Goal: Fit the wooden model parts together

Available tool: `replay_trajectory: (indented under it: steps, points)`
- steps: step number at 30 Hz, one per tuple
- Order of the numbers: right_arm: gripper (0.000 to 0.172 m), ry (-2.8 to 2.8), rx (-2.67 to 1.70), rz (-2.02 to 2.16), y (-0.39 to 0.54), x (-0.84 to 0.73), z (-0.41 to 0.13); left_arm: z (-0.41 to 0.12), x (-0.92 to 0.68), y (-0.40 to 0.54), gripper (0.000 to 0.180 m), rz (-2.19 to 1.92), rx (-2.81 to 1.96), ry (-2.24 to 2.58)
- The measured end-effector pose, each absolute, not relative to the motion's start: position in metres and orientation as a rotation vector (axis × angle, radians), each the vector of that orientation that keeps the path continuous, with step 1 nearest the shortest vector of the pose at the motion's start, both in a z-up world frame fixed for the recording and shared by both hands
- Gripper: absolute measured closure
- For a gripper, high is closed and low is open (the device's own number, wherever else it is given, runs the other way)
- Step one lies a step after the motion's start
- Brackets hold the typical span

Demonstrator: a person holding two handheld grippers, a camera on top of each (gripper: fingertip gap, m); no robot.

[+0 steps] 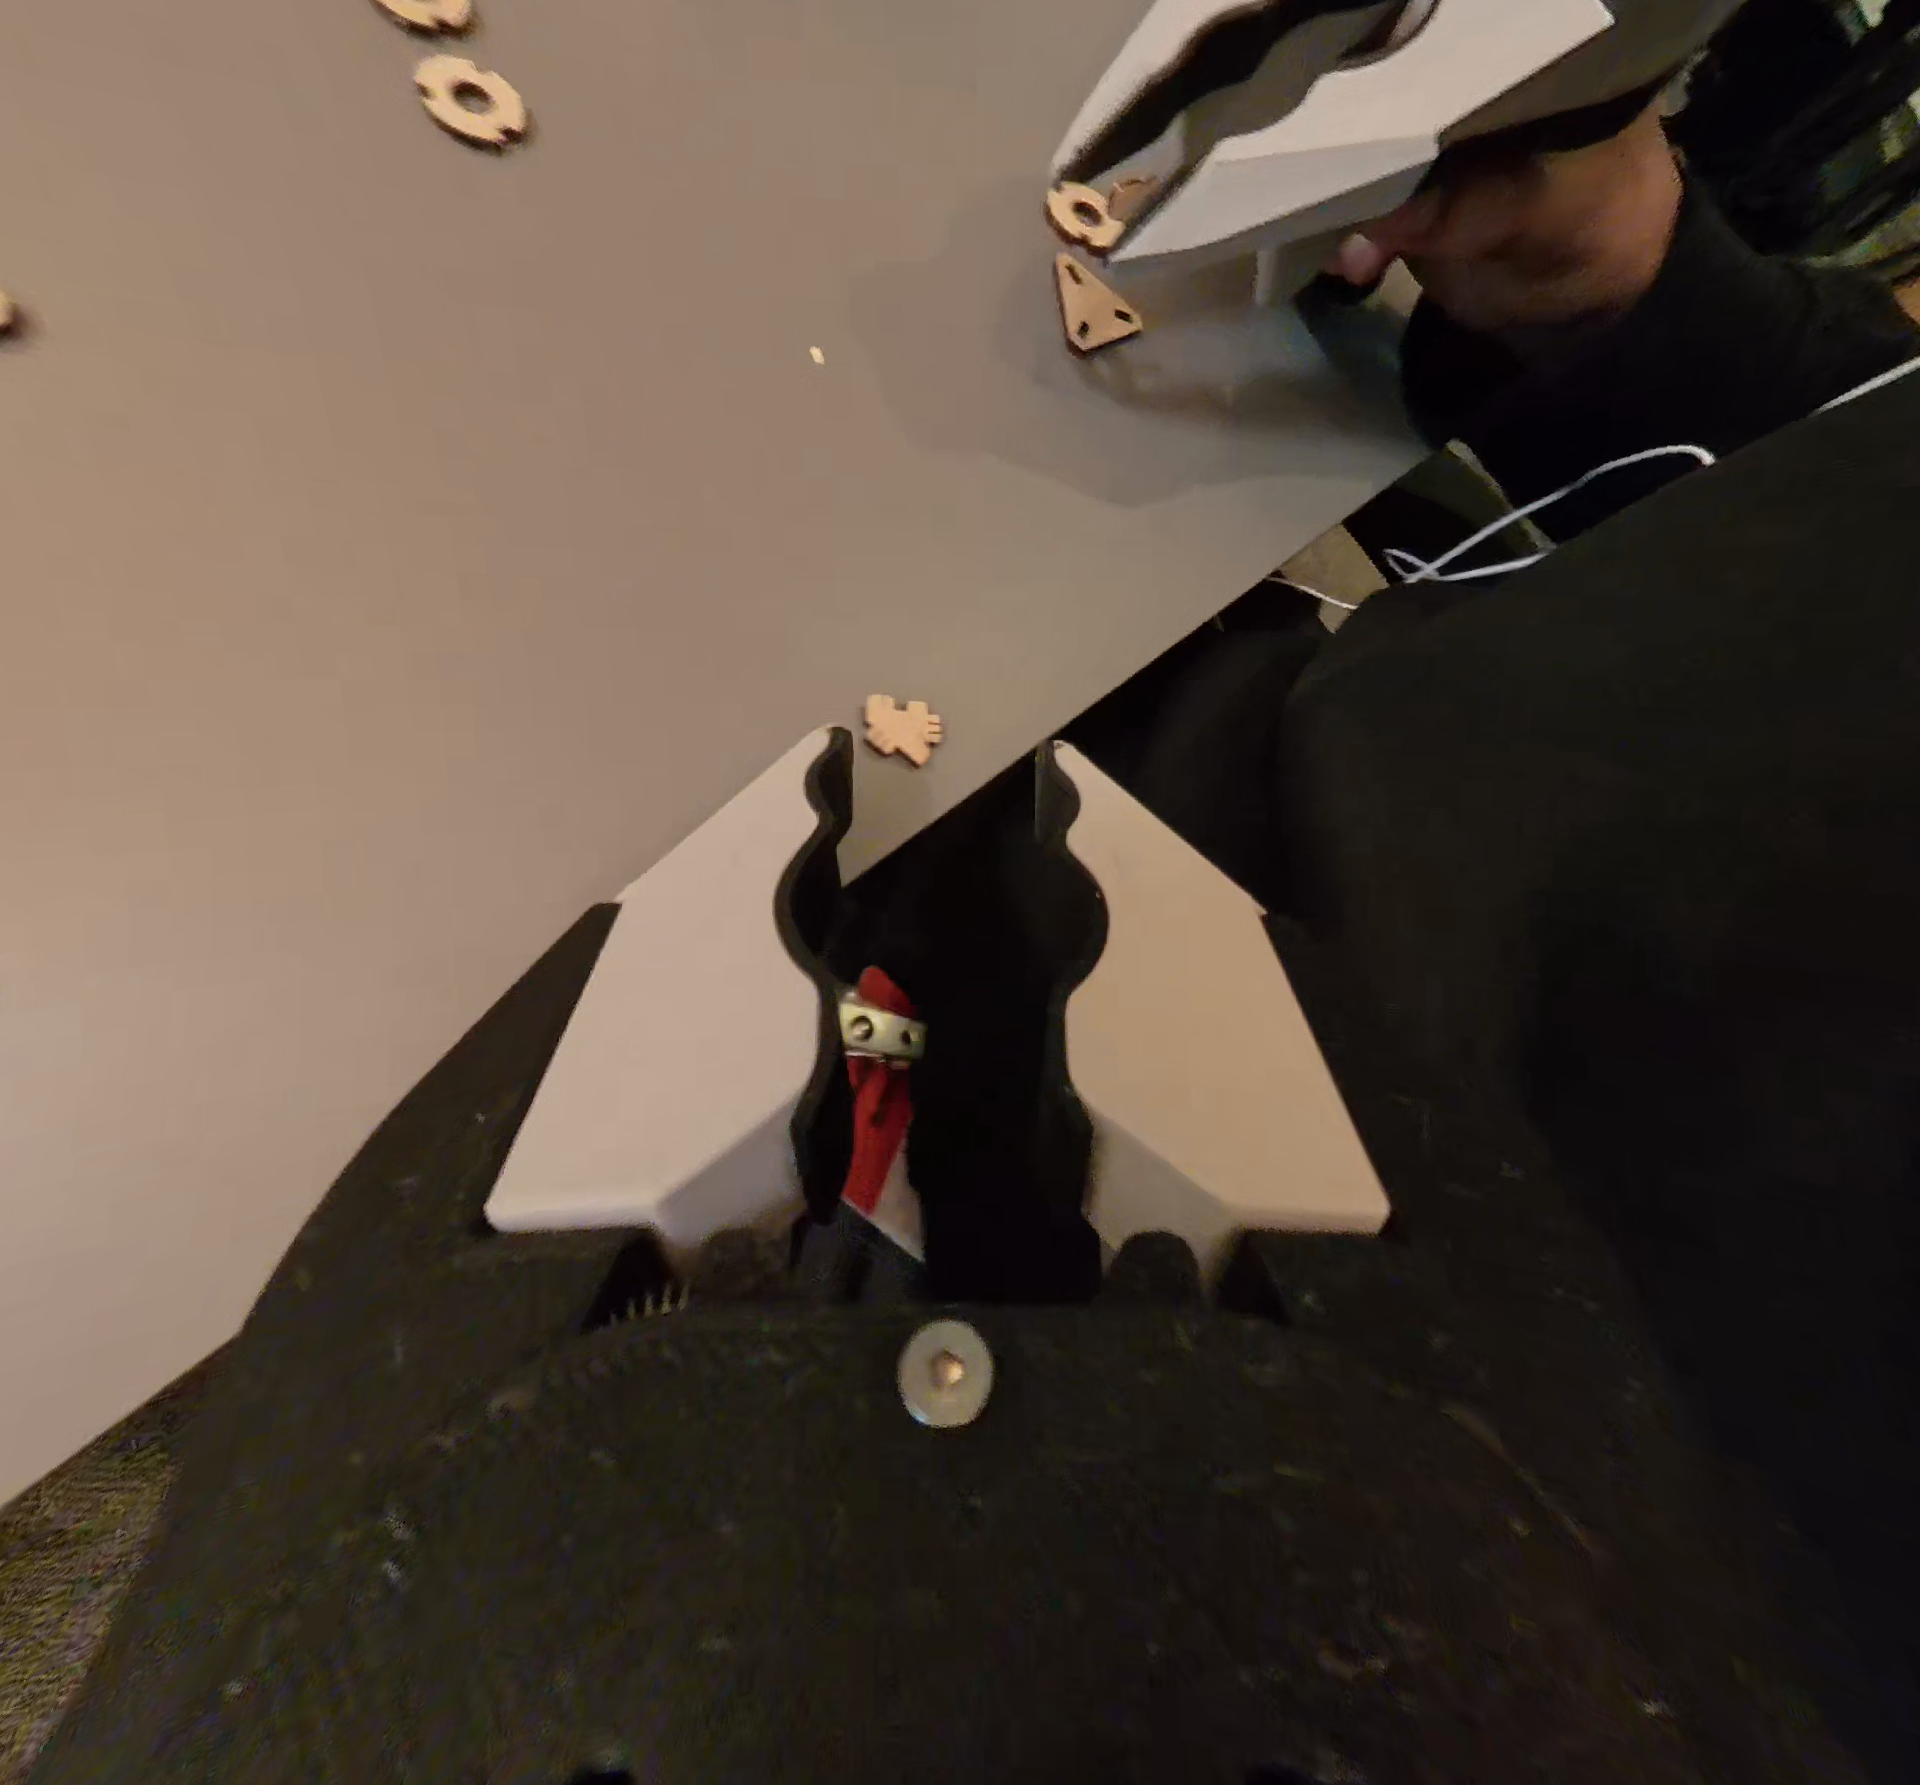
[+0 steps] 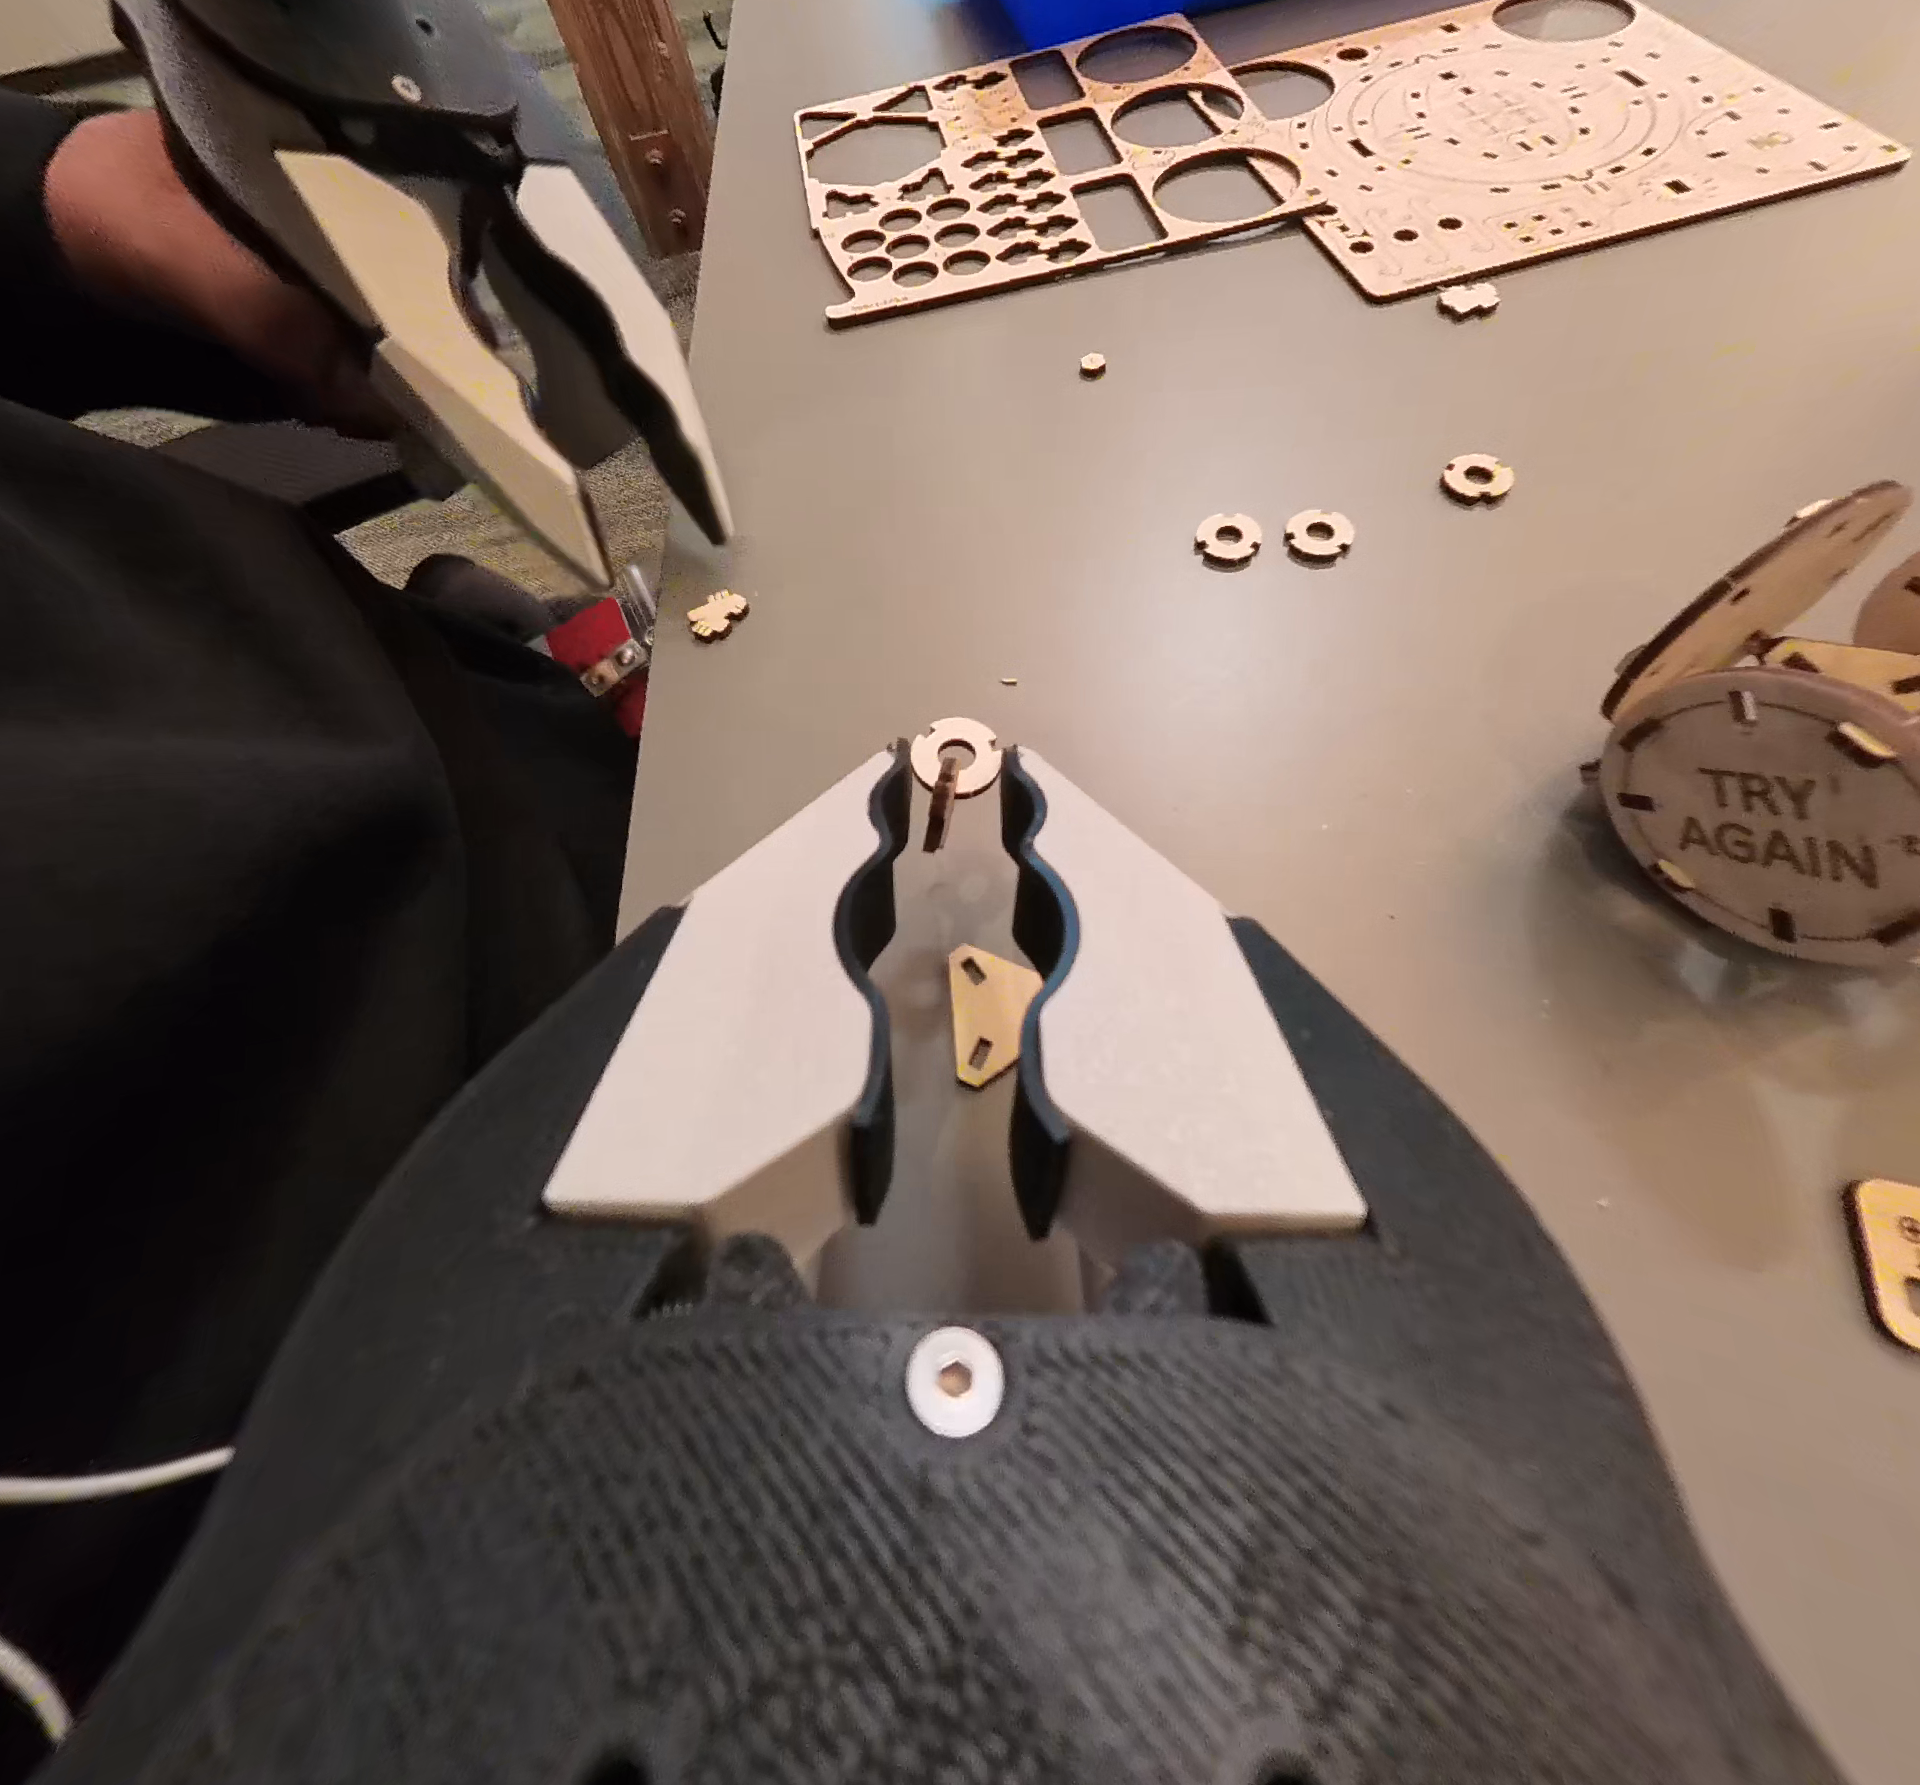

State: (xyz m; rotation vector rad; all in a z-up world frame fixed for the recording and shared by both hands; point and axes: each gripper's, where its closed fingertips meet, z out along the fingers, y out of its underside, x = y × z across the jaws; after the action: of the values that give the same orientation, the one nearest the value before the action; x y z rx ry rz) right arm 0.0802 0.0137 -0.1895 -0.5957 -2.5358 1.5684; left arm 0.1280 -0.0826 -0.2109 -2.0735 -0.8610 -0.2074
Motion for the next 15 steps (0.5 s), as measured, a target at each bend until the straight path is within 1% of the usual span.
replay_trajectory:
  steps: [5,10,14,15]
  points:
    - [0.156,-2.554,-0.583,1.558,0.012,0.082,-0.191,-0.224,0.121,-0.089,0.15,-0.09,-2.195,-0.799]
    - [0.156,-2.604,-0.633,1.727,0.002,0.094,-0.182,-0.225,0.121,-0.081,0.153,-0.079,-2.231,-0.717]
    - [0.156,-2.684,-0.69,1.861,-0.008,0.105,-0.178,-0.228,0.122,-0.077,0.165,-0.061,-2.269,-0.658]
    - [0.156,-2.699,-0.7,1.891,-0.011,0.107,-0.177,-0.228,0.123,-0.076,0.166,-0.06,-2.275,-0.639]
